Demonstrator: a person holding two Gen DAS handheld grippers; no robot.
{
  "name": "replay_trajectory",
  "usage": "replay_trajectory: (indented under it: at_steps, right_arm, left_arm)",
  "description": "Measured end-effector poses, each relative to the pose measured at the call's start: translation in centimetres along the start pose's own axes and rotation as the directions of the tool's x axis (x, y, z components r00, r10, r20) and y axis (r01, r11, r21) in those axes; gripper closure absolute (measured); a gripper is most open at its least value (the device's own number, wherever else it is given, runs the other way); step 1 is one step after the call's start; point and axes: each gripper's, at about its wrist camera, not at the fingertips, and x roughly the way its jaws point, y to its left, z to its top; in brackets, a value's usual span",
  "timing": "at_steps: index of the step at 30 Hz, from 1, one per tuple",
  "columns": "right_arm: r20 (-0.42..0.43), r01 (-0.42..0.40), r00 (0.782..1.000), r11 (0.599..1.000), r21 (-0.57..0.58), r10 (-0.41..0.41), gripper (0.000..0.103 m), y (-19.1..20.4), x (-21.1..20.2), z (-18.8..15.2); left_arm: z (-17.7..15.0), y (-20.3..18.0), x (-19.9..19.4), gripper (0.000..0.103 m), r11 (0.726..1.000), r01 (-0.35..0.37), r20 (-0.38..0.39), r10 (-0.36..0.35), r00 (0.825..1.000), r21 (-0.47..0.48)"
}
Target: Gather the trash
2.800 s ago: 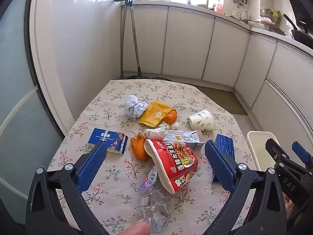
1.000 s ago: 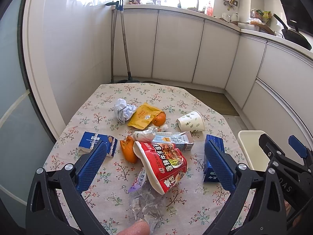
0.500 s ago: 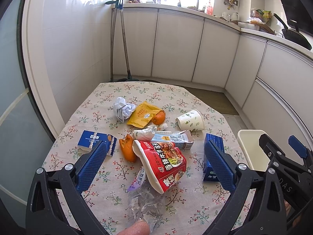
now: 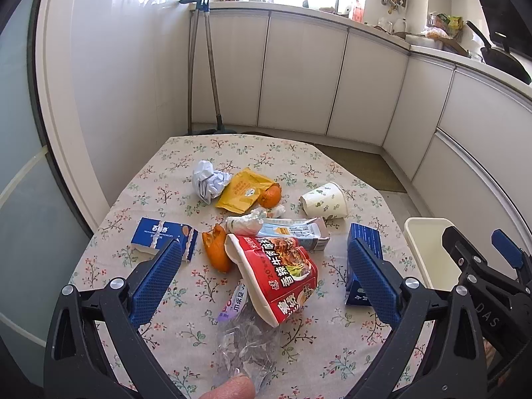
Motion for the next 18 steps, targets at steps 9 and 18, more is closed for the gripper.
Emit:
replay_trajectory:
  at_steps: [9, 18]
  right_arm:
    - [-0.017, 0.001, 1.000, 1.000, -0.005, -0.001, 0.005, 0.1, 0.2, -0.2]
    - [-0.099, -0.021, 0.995, 1.000, 0.021, 0.023, 0.005, 0.3, 1.1, 0.4]
  left_arm:
    - [0.2, 0.3, 0.3, 0.007, 1.000, 0.002, -0.014, -0.002, 1.000, -0.007]
    - [0.9, 1.1, 0.7, 0.007, 0.999, -0.006, -0.043, 0.005, 0.999, -0.037]
